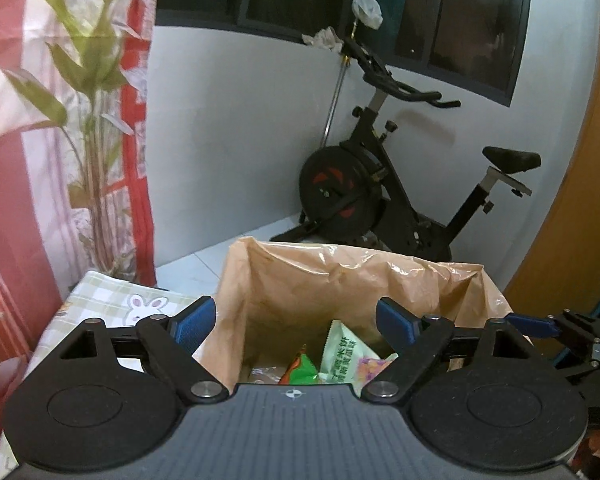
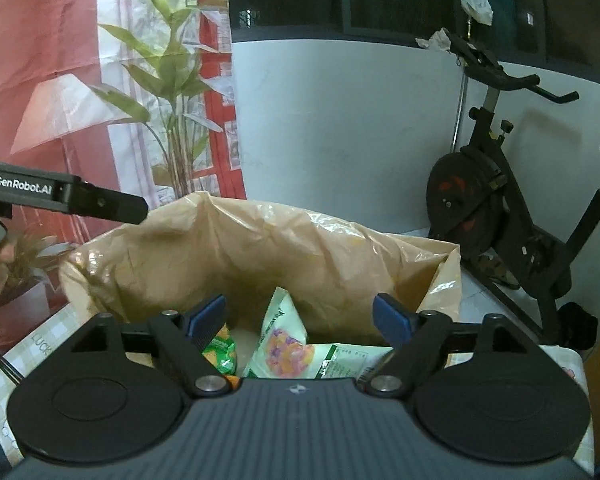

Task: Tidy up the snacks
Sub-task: 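Move both tools back toward the remaining snacks beside the box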

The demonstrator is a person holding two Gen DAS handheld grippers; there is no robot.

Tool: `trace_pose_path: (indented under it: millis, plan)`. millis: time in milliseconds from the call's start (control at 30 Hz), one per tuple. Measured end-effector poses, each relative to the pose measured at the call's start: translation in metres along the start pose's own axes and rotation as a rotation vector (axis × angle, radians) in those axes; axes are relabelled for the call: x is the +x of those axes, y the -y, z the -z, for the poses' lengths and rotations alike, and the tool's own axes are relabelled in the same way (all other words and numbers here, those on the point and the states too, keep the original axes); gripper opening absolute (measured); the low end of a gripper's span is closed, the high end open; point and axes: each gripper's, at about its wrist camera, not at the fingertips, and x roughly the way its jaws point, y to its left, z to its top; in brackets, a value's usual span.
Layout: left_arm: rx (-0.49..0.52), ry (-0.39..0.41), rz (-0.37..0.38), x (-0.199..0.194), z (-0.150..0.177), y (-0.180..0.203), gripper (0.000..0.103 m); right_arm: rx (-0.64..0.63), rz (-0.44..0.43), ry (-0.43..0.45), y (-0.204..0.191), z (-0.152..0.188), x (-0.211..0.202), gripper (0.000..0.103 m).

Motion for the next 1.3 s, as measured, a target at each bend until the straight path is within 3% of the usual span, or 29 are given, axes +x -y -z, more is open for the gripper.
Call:
trace_pose_path:
  millis: [733,1300]
  plan:
    - [-0.063,0.037,-0.142,-0.093,0.087,-0.051,0.089,-0.072,-0.034,0.017,-0.031,0.057,-0.079,0.083]
    - [-0.025,0.033,-0.188,-0.093,0.162,-0.038,0.089,-0.098,-0.054,-0.033,-0.041,0.123,-0.074,0.083]
